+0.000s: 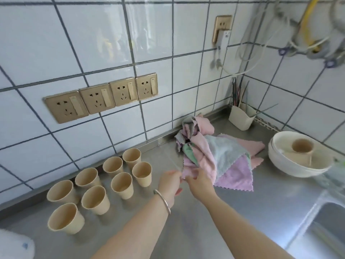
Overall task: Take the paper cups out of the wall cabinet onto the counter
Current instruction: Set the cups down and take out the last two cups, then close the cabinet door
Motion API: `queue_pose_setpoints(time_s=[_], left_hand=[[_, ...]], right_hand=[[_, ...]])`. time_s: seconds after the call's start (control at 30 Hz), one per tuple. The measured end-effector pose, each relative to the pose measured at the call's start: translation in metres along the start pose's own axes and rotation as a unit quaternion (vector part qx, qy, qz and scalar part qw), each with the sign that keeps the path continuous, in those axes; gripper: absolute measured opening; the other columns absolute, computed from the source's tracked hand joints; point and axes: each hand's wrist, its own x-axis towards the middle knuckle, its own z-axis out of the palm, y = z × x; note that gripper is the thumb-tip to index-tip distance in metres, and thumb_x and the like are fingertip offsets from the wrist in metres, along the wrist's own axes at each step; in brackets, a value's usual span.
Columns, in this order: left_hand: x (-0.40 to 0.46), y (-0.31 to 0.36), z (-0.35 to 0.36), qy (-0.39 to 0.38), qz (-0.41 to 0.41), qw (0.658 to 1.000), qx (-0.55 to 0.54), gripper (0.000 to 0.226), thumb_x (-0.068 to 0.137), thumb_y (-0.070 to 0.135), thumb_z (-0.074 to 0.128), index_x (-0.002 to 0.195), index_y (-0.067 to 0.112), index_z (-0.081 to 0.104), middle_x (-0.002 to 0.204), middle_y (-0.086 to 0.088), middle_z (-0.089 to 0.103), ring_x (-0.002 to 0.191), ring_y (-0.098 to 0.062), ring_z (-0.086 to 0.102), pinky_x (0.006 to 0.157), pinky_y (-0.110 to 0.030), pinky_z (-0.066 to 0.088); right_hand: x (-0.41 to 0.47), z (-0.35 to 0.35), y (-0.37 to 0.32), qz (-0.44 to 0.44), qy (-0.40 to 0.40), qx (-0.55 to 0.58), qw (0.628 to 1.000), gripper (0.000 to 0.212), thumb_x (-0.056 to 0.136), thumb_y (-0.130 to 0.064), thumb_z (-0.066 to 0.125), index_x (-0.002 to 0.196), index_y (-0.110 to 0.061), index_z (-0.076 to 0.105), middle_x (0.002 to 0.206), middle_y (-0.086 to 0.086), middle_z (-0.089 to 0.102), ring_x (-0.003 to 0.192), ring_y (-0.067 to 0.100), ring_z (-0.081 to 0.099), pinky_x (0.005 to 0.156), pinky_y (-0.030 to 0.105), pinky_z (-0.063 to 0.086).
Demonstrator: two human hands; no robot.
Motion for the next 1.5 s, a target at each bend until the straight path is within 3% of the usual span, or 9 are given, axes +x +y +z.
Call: queue_pose_setpoints(time_s=[0.2, 0.37, 0.53, 0.8, 0.93, 1.13, 1.23, 1.33, 1.5], left_hand=[[-0.054, -0.011, 0.081, -0.179, -0.025, 0.982, 0.051, 0.02, 0.089, 0.009, 0.05, 0.072, 0.017, 0.055, 0.07, 0.002, 0.058, 0.063, -0.008, 0.053, 0.057, -0.024, 0.042], [-0.132, -0.037, 0.163, -0.305, 0.029, 0.938, 0.162, 0.013, 0.09, 0.01, 0.048, 0.085, 0.018, 0.057, 0.071, 0.001, 0.056, 0.065, -0.009, 0.052, 0.054, -0.023, 0.038], [-0.249, -0.078, 0.236, -0.46, 0.095, 0.852, 0.232, 0.018, 0.089, 0.001, 0.045, 0.089, 0.017, 0.052, 0.067, -0.001, 0.052, 0.059, -0.011, 0.048, 0.052, -0.024, 0.033], [-0.468, -0.174, 0.293, -0.61, 0.154, 0.73, 0.266, 0.016, 0.09, 0.006, 0.045, 0.095, 0.017, 0.057, 0.076, 0.001, 0.058, 0.068, -0.011, 0.054, 0.06, -0.025, 0.04], [-0.583, -0.218, 0.3, -0.696, 0.175, 0.644, 0.265, 0.016, 0.089, 0.004, 0.049, 0.09, 0.018, 0.056, 0.078, 0.0, 0.059, 0.07, -0.009, 0.055, 0.061, -0.024, 0.04], [-0.723, -0.263, 0.311, -0.771, 0.194, 0.563, 0.227, 0.019, 0.085, 0.005, 0.053, 0.101, 0.014, 0.06, 0.081, -0.005, 0.064, 0.073, -0.014, 0.06, 0.06, -0.025, 0.042], [-0.779, -0.278, 0.32, -0.802, 0.191, 0.525, 0.212, 0.017, 0.086, 0.005, 0.055, 0.096, 0.017, 0.061, 0.084, -0.006, 0.065, 0.078, -0.016, 0.06, 0.062, -0.026, 0.042], [-0.833, -0.287, 0.338, -0.831, 0.183, 0.491, 0.186, 0.015, 0.086, 0.006, 0.056, 0.097, 0.017, 0.061, 0.088, -0.006, 0.064, 0.081, -0.017, 0.061, 0.071, -0.031, 0.043], [-0.908, -0.292, 0.372, -0.88, 0.22, 0.391, 0.154, 0.02, 0.088, 0.012, 0.058, 0.108, 0.015, 0.057, 0.095, 0.0, 0.064, 0.086, -0.01, 0.06, 0.069, -0.024, 0.044]], right_hand=[[-0.054, -0.09, 0.038, 0.042, 0.152, 0.069, 0.985, 0.041, 0.089, -0.025, 0.049, 0.129, -0.017, 0.049, 0.118, 0.007, 0.064, 0.093, 0.024, 0.059, 0.078, 0.032, 0.048], [-0.131, -0.171, 0.094, 0.086, 0.303, 0.117, 0.942, 0.038, 0.089, -0.029, 0.051, 0.126, -0.018, 0.055, 0.114, 0.007, 0.067, 0.102, 0.023, 0.061, 0.078, 0.027, 0.045], [-0.234, -0.243, 0.161, 0.129, 0.443, 0.149, 0.874, 0.032, 0.087, -0.027, 0.054, 0.116, -0.017, 0.062, 0.116, 0.004, 0.067, 0.106, 0.023, 0.061, 0.078, 0.026, 0.042], [-0.454, -0.331, 0.263, 0.182, 0.608, 0.117, 0.764, 0.026, 0.088, -0.027, 0.053, 0.108, -0.014, 0.064, 0.104, 0.004, 0.069, 0.1, 0.023, 0.061, 0.084, 0.028, 0.043], [-0.564, -0.363, 0.295, 0.196, 0.661, 0.092, 0.719, 0.028, 0.088, -0.027, 0.054, 0.11, -0.014, 0.064, 0.106, 0.008, 0.07, 0.095, 0.024, 0.062, 0.084, 0.03, 0.044], [-0.705, -0.407, 0.316, 0.227, 0.736, 0.027, 0.637, 0.025, 0.089, -0.03, 0.053, 0.107, -0.017, 0.065, 0.105, 0.004, 0.071, 0.096, 0.025, 0.063, 0.076, 0.026, 0.044], [-0.756, -0.426, 0.324, 0.247, 0.743, -0.023, 0.621, 0.024, 0.09, -0.032, 0.05, 0.107, -0.02, 0.063, 0.105, 0.001, 0.07, 0.088, 0.02, 0.061, 0.072, 0.025, 0.043], [-0.801, -0.454, 0.33, 0.264, 0.763, -0.065, 0.586, 0.026, 0.091, -0.032, 0.048, 0.109, -0.02, 0.062, 0.109, 0.003, 0.069, 0.097, 0.024, 0.063, 0.071, 0.025, 0.042], [-0.86, -0.514, 0.341, 0.277, 0.796, -0.122, 0.525, 0.027, 0.093, -0.031, 0.046, 0.108, -0.017, 0.062, 0.104, 0.004, 0.069, 0.08, 0.018, 0.057, 0.06, 0.024, 0.04]])
